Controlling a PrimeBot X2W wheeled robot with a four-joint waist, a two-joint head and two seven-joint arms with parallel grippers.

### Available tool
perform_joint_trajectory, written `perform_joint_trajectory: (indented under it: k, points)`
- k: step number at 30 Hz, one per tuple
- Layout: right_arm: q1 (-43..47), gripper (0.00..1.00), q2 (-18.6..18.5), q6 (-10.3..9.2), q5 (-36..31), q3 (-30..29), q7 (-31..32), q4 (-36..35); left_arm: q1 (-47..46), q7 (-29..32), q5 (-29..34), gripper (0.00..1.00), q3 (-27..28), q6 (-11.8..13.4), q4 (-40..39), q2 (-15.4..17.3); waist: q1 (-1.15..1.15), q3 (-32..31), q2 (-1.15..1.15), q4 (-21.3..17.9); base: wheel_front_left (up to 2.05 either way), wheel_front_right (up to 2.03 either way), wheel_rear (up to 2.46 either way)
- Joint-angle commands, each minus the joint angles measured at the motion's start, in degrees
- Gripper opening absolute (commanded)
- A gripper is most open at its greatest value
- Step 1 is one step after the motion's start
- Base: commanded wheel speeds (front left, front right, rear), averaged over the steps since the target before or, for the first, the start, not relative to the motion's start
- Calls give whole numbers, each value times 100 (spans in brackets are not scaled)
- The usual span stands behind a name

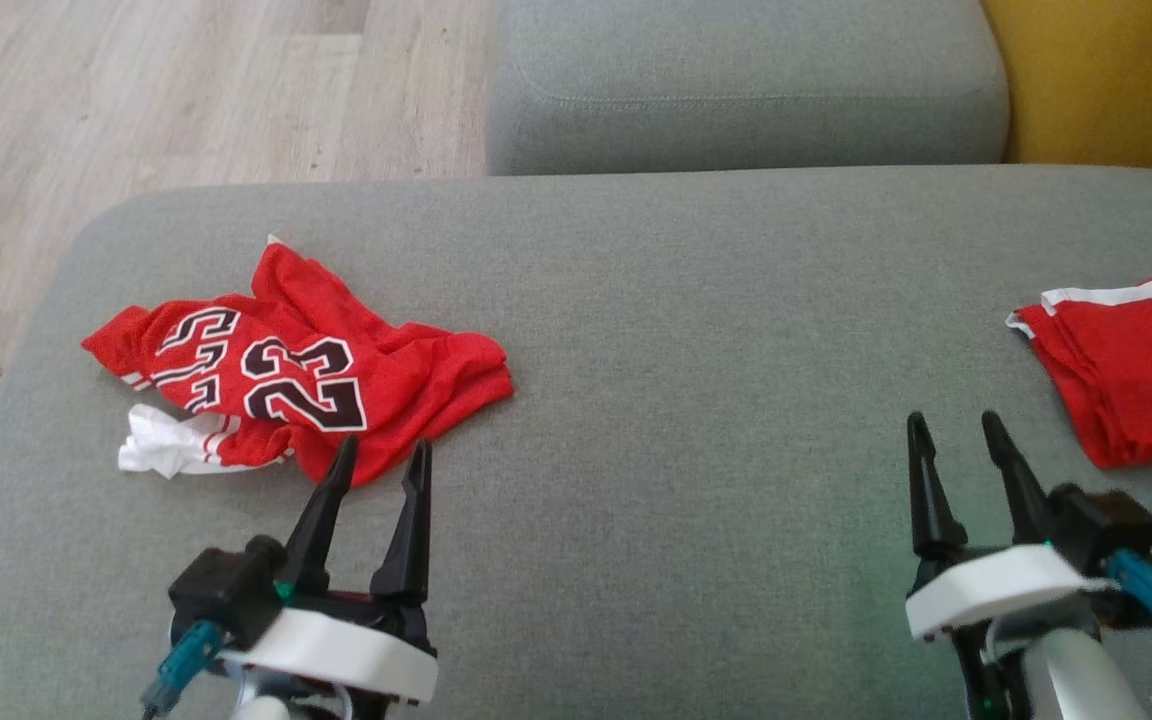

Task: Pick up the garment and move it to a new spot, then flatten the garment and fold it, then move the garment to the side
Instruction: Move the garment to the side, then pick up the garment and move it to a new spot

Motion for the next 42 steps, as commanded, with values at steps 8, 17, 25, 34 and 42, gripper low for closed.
perform_joint_trajectory:
  k: [8, 17, 25, 34, 42]
  points:
    - [104, 100, -18, -5, 216, 330, -259, -247, -63, -35, 57, 100, 311, 53, -251, -2, 0, -74, 0, -61, 0, 0, 0]
    - [148, 100, -18, -5, 269, 390, -312, -300, -84, -35, 41, 100, 292, 76, -322, -2, 0, -60, 0, -101, 0, 0, 0]
    - [158, 100, -17, -5, 295, 373, -329, -308, -109, -35, 31, 100, 270, 94, -338, -2, 0, -45, 0, -113, 0, 0, 0]
    - [151, 100, -17, -5, 348, 406, -335, -274, -158, -35, 43, 100, 269, 73, -311, -2, 0, -47, 0, 17, 0, 0, 0]
    - [213, 100, -17, -5, 460, 620, -336, -202, -181, -35, 125, 100, 321, 104, -268, -2, 0, -89, 0, 554, 0, 0, 0]
